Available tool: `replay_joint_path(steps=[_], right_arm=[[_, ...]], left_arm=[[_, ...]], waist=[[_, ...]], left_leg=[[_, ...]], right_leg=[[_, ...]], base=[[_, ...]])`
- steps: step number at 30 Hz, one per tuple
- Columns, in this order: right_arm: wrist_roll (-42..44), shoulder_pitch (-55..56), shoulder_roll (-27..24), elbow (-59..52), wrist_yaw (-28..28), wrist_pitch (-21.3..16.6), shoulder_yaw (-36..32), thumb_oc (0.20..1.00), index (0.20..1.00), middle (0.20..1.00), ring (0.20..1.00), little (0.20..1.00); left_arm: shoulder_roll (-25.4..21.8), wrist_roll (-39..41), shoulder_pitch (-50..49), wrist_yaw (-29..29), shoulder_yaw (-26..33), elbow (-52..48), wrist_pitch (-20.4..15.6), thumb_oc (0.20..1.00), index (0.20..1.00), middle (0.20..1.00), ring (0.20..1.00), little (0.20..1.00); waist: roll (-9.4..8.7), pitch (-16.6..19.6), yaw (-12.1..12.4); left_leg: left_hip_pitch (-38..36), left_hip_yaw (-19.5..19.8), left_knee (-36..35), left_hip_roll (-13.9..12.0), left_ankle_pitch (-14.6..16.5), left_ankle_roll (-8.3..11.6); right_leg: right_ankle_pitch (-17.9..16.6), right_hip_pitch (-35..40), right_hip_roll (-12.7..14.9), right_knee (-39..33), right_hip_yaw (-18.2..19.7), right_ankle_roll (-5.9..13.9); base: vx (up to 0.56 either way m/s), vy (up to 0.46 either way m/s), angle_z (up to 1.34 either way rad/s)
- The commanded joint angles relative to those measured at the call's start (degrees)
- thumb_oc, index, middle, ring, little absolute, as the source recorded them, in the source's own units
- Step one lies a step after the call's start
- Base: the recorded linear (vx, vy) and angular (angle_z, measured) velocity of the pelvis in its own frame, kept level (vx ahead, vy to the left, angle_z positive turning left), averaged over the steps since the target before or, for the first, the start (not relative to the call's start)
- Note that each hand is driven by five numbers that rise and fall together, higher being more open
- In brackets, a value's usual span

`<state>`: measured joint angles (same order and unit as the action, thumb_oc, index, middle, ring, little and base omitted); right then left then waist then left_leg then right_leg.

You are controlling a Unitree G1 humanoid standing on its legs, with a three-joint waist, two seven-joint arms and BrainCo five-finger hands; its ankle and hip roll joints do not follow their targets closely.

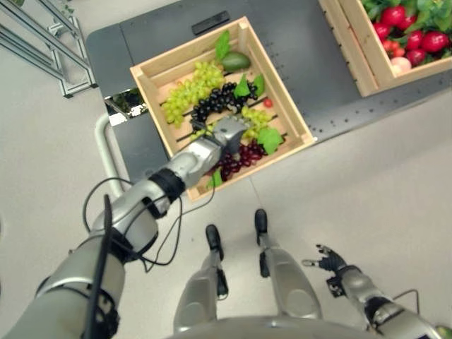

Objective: Pick up the fruits from the basket on one side to the basket on the other side

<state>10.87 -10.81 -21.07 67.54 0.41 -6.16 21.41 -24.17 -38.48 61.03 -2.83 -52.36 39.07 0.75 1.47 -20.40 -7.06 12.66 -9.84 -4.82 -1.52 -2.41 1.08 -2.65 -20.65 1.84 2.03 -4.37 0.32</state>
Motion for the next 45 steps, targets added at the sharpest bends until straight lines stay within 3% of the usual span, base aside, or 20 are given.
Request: replay_joint_path(steps=[1, 7, 23, 45], right_arm=[[1.8, 3.8, -1.1, -1.1, 0.3, -1.0, -0.2, 1.000, 1.000, 1.000, 1.000, 1.000], [1.9, 4.5, -1.0, -0.9, 0.8, -0.8, -0.7, 1.000, 1.000, 1.000, 1.000, 1.000], [3.3, 3.4, -1.8, -1.5, 0.5, -1.3, 0.7, 1.000, 1.000, 1.000, 1.000, 1.000], [8.0, 2.8, -2.0, -3.2, -1.2, -3.1, -2.5, 1.000, 1.000, 1.000, 1.000, 1.000]], left_arm=[[-0.5, 0.5, 5.8, -1.7, 4.4, -1.6, -0.1, 1.000, 1.000, 1.000, 1.000, 1.000], [-2.7, 1.4, 6.6, -1.9, 7.4, -6.9, 0.5, 1.000, 1.000, 1.000, 1.000, 1.000], [1.2, 2.5, 12.9, -5.1, 5.4, 5.3, 2.0, 1.000, 1.000, 1.000, 1.000, 1.000], [-6.6, 5.9, 10.9, -7.6, 6.7, 10.8, 3.6, 1.000, 1.000, 1.000, 1.000, 1.000]], waist=[[-1.36, 2.6, 1.3], [-1.23, 2.8, 1.8], [-1.67, 2.9, 0.5], [-2.73, 0.3, 0.5]], left_leg=[[1.6, 2.2, 4.1, -1.4, 1.0, 1.25], [1.8, 2.8, 4.6, -1.4, 1.2, 1.34], [4.1, 2.9, 5.5, -2.0, 0.9, 1.57], [10.2, 4.1, 5.9, -3.6, -0.5, 1.81]], right_leg=[[-1.4, -1.1, 0.7, 2.9, -0.2, 4.66], [-1.0, -1.0, 0.6, 3.0, -0.8, 4.38], [-1.1, -3.6, 0.2, 3.6, -0.5, 3.99], [-0.6, -11.3, -1.2, 6.9, -2.1, 4.07]], base=[[0.00, 0.000, 0.00], [0.01, -0.012, 0.02], [0.00, -0.005, -0.01], [0.01, -0.020, -0.02]])
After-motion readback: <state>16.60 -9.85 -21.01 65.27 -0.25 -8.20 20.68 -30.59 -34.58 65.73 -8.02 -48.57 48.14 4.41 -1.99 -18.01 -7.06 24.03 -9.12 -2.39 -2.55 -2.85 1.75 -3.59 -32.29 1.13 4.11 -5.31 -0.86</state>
